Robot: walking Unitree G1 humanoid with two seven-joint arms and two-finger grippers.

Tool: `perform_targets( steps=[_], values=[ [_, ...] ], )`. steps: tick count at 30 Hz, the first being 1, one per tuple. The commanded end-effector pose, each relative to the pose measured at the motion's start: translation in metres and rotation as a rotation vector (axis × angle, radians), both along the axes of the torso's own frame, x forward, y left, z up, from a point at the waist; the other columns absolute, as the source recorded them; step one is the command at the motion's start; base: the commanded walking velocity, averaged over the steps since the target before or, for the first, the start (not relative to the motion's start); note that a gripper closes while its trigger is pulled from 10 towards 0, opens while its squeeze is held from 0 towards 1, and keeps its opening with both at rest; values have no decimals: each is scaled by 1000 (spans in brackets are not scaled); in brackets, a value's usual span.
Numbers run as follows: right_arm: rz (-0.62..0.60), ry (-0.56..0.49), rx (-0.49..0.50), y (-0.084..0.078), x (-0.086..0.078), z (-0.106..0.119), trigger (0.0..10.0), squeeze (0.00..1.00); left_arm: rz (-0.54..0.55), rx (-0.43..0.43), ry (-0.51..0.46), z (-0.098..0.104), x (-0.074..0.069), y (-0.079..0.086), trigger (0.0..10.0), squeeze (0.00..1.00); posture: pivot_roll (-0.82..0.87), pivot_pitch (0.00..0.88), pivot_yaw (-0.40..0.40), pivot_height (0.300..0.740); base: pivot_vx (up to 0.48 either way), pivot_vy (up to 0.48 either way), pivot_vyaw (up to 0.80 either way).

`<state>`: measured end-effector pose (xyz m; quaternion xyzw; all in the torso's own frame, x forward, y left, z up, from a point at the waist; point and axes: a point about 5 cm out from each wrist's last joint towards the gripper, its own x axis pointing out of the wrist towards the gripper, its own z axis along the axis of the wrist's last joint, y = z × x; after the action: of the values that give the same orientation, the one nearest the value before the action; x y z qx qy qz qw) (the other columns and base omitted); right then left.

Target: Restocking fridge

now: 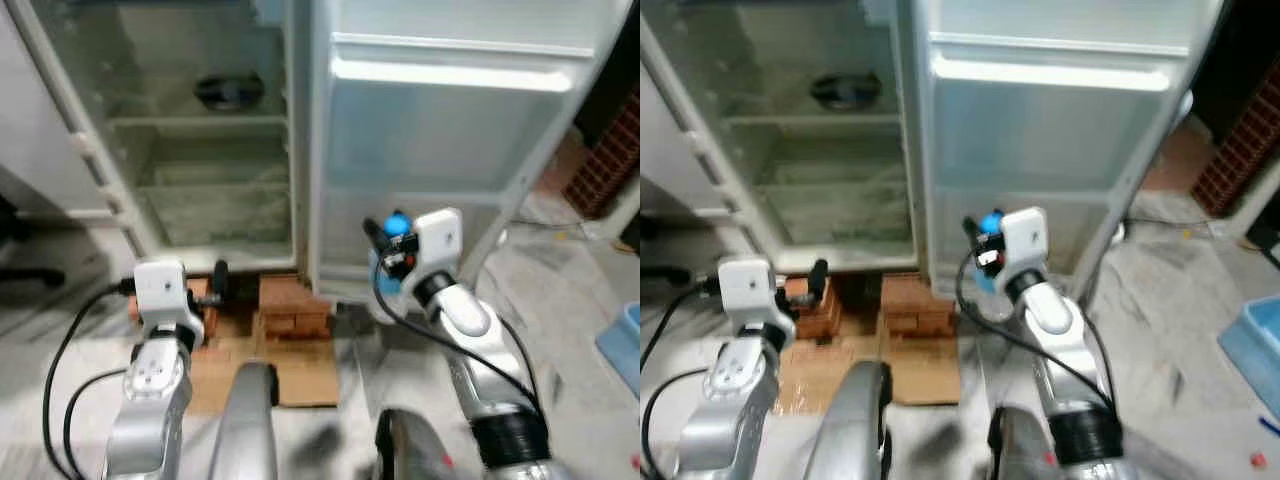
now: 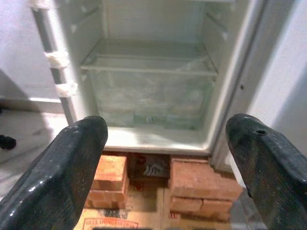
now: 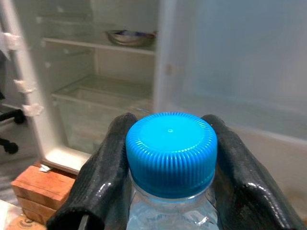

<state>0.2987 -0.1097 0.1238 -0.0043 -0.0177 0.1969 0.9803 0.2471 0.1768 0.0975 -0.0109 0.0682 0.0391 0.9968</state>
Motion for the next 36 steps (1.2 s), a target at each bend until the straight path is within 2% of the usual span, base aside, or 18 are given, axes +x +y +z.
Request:
perform_targets(
  steps=[1,8,27,34,36],
  values=[
    [-7,-79,-3,0,6,16,10000,0,-12,-2,-45,11,6,-4,10000,0,57,48,-33,621,0,0,0],
    [-1,-93,4,2,7,19,10000,0,-10,-5,-50,11,7,-3,10000,0,57,50,-34,621,0,0,0],
    [6,-111,0,4,9,19,10000,0,-21,-10,-51,10,9,-6,10000,0,54,45,-35,621,360,264,0],
    [1,-118,-8,2,11,20,10000,0,-32,0,-53,10,9,-7,10000,0,53,40,-35,621,333,0,0],
    [-4,-121,-9,0,11,20,10000,0,-43,4,-85,13,10,-8,10000,0,52,39,-36,621,379,0,0]
  ],
)
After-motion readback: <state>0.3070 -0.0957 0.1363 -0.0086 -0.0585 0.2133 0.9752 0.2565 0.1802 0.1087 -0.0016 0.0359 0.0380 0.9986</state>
